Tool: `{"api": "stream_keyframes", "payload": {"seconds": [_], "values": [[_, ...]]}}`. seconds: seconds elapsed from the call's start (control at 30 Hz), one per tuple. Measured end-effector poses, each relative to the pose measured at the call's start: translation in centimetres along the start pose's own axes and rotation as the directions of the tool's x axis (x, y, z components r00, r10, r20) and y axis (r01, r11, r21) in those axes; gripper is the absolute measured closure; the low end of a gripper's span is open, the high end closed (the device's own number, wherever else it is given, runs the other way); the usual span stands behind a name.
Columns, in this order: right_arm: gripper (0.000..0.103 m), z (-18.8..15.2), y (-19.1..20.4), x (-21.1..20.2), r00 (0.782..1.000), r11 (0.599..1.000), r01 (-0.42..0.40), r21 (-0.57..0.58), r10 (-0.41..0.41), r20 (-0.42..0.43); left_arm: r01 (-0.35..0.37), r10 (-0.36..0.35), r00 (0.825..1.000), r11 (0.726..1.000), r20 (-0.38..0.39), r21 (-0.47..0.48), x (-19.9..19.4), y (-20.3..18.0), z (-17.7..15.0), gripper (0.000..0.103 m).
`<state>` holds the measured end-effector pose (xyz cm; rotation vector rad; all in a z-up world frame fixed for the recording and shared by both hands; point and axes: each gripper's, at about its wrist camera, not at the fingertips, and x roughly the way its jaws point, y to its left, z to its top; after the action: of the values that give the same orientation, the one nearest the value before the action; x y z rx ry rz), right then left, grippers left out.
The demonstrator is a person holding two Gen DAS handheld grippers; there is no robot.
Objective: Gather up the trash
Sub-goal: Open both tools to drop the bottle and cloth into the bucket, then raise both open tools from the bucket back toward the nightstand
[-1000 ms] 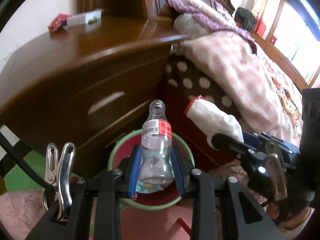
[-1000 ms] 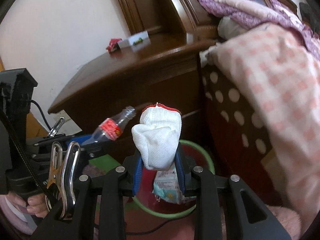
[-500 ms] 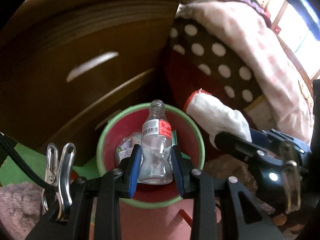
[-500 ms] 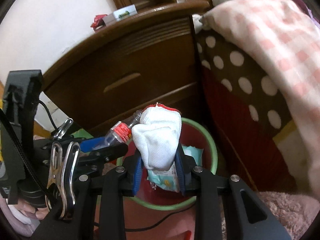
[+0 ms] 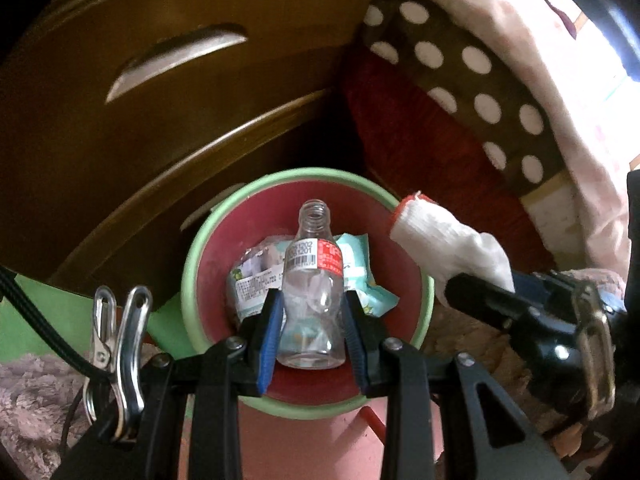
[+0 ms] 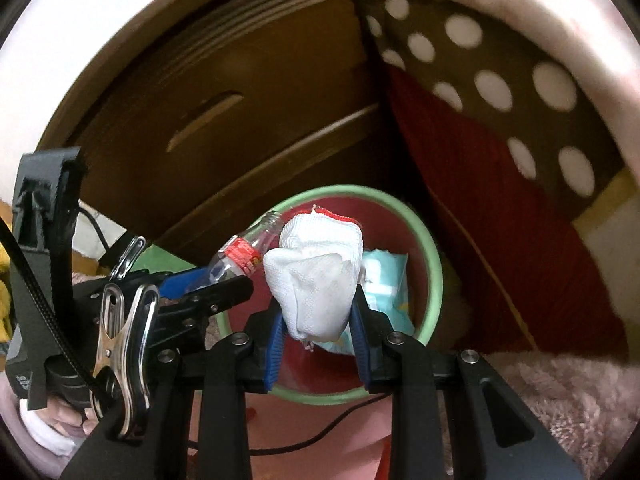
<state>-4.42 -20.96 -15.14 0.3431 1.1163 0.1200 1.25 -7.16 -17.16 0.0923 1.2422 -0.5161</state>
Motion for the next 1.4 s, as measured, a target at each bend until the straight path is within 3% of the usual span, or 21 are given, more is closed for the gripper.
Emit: {"api": "stream_keyframes", "payload": {"seconds": [0.7, 0.87, 1.13, 1.4], "values": [[0.073, 0.7, -0.2, 3.0, 0.997, 0.999, 0.008, 0.031, -0.005, -0.071, -0.008, 0.008, 0.999, 1.000, -0.049, 0.005, 1.9, 0.2, -0.4, 0.071], [0.072, 0.7, -0.5, 2.9, 0.997, 0.999, 0.003, 0.038, 0.000, -0.072, -0.008, 0.008, 0.998, 1.000, -0.062, 0.011, 2.4, 0.2, -0.5, 0.063], [0.059, 0.6, -0.6, 3.0, 0.997, 0.999, -0.001, 0.041, 0.003, -0.072, -0.018, 0.019, 0.999, 1.000, -0.051, 0.009, 2.2, 0.3, -0.6, 0.059], [0.058, 0.2, -0.4, 2.8, 0.998, 0.999, -0.007, 0.049, 0.009, -0.054, -0.031, 0.031, 0.999, 0.999, -0.030, 0.022, 1.3, 0.2, -0.6, 0.059]]}}
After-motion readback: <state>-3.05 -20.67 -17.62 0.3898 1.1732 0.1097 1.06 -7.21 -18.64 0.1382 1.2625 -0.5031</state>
